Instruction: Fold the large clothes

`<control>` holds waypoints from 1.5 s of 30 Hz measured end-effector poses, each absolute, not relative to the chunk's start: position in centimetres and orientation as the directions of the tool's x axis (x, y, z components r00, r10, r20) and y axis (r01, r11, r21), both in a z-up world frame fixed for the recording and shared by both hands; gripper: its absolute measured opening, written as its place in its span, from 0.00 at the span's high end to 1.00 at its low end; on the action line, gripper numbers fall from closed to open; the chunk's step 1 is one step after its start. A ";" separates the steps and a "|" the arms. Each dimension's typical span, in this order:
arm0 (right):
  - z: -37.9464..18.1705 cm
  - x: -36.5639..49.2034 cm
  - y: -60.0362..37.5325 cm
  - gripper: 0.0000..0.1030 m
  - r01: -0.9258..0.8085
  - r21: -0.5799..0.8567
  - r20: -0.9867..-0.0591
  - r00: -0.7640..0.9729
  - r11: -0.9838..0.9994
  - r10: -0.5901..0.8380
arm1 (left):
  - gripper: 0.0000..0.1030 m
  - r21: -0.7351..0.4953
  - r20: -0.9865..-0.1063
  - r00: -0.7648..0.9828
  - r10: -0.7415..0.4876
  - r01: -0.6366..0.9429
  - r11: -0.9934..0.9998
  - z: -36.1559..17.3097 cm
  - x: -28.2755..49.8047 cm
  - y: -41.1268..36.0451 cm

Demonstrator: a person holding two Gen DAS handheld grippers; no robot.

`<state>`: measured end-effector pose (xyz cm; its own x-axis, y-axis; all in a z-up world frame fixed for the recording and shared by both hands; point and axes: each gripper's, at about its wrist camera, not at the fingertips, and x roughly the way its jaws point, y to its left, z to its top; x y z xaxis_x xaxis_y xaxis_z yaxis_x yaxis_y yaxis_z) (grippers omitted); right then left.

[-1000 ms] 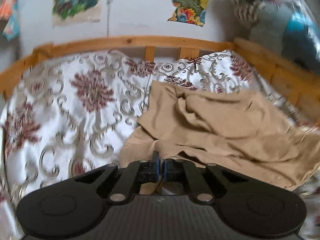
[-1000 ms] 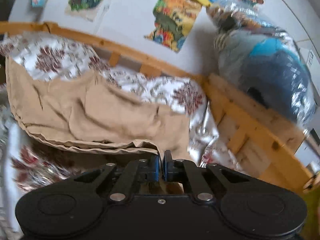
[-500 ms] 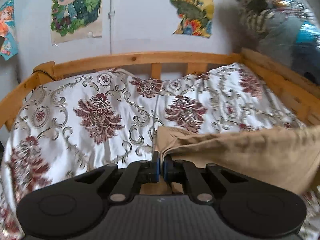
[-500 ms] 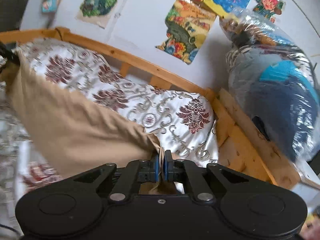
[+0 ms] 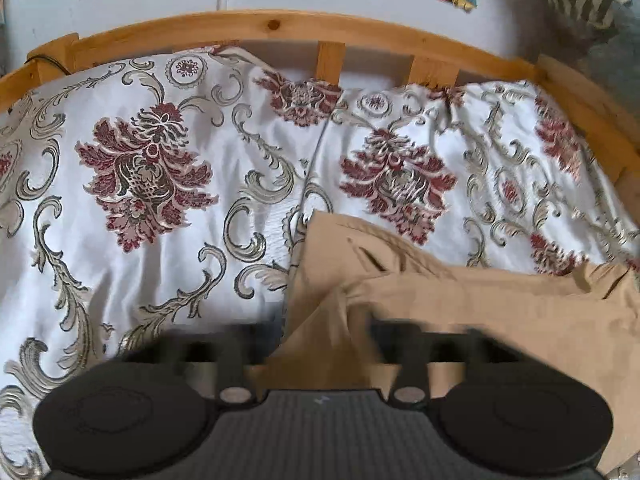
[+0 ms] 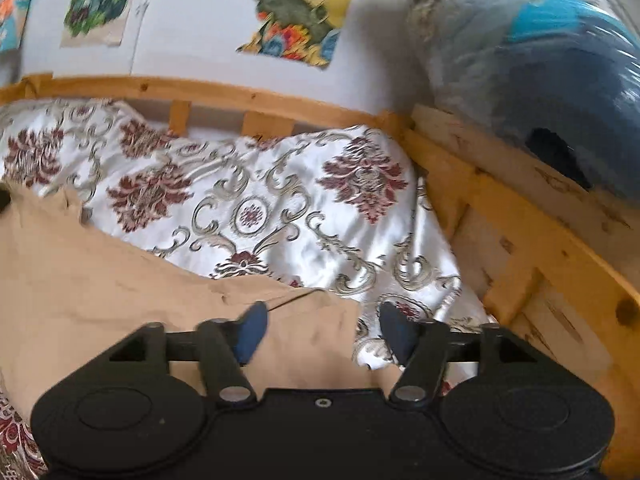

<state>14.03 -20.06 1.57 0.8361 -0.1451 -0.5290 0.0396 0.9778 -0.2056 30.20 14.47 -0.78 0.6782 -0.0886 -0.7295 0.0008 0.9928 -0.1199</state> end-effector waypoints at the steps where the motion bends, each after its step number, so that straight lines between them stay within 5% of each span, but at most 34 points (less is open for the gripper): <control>1: 1.5 13.3 -20.3 0.24 0.050 -0.206 -0.520 0.841 0.977 -0.153 | 0.12 -0.123 -0.711 0.699 -0.081 -0.010 0.992 -0.7 29.7 14.7; 7: -0.6 8.9 -20.8 0.15 0.215 -0.255 -0.485 0.815 0.943 -0.317 | 0.04 -0.106 -0.669 0.742 -0.044 -0.036 0.994 0.0 25.5 16.4; 12: -4.2 6.7 -20.6 0.13 0.365 -0.353 -0.493 0.710 0.861 -0.503 | 0.04 -0.013 -0.722 0.689 0.061 -0.101 0.995 -2.0 21.9 18.1; 17: -7.7 6.0 -22.3 0.02 0.393 -0.348 -0.558 0.643 0.851 -0.525 | 0.04 0.030 -0.746 0.654 0.130 -0.162 0.986 -4.6 21.4 19.8; 25: -6.1 3.7 -21.2 0.05 0.453 -0.291 -0.483 0.691 0.843 -0.538 | 0.07 -0.124 -0.710 0.703 0.042 -0.183 0.975 -3.7 20.4 21.5; 27: -5.0 3.0 -20.7 0.10 0.437 -0.239 -0.454 0.739 0.867 -0.498 | 0.25 -0.131 -0.734 0.679 0.013 -0.160 0.978 -4.1 20.5 21.4; 31: -3.7 1.8 -20.0 0.23 0.373 -0.108 -0.480 0.792 0.922 -0.377 | 0.44 -0.193 -0.737 0.674 -0.047 -0.142 0.971 -4.1 19.8 21.5; 33: -3.9 2.3 -20.2 0.32 0.351 -0.043 -0.524 0.790 0.936 -0.320 | 0.77 -0.234 -0.729 0.676 -0.103 -0.104 0.967 -3.9 19.8 21.5; 34: -4.2 2.6 -20.6 0.36 0.362 -0.021 -0.547 0.776 0.932 -0.314 | 0.77 -0.242 -0.732 0.672 -0.112 -0.103 0.965 -4.0 19.9 21.5; 36: -4.8 3.3 -21.6 0.58 0.416 0.025 -0.601 0.733 0.909 -0.319 | 0.89 -0.246 -0.739 0.664 -0.112 -0.111 0.963 -4.2 20.1 21.5; 38: -5.4 3.5 -22.5 0.71 0.466 0.066 -0.630 0.705 0.883 -0.325 | 0.91 -0.325 -0.723 0.676 -0.142 -0.152 0.933 -4.1 20.1 22.6; 40: -5.6 3.5 -23.1 0.71 0.474 0.086 -0.638 0.702 0.876 -0.317 | 0.91 -0.447 -0.706 0.680 -0.199 -0.209 0.870 -4.2 20.3 24.4; 43: -5.8 3.5 -22.4 0.71 0.437 0.021 -0.639 0.698 0.899 -0.324 | 0.87 -0.460 -0.738 0.636 -0.226 -0.229 0.858 -5.3 21.0 25.1; 45: -6.0 3.8 -22.0 0.70 0.413 -0.024 -0.637 0.695 0.910 -0.332 | 0.71 -0.462 -0.759 0.616 -0.210 -0.284 0.840 -6.0 21.3 25.8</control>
<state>3.77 -21.98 -5.99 0.6954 -0.3322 -0.6372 0.4133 0.9103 -0.0236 21.30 25.82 -5.99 0.6160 -0.2095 -0.7593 -0.2837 0.8403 -0.4620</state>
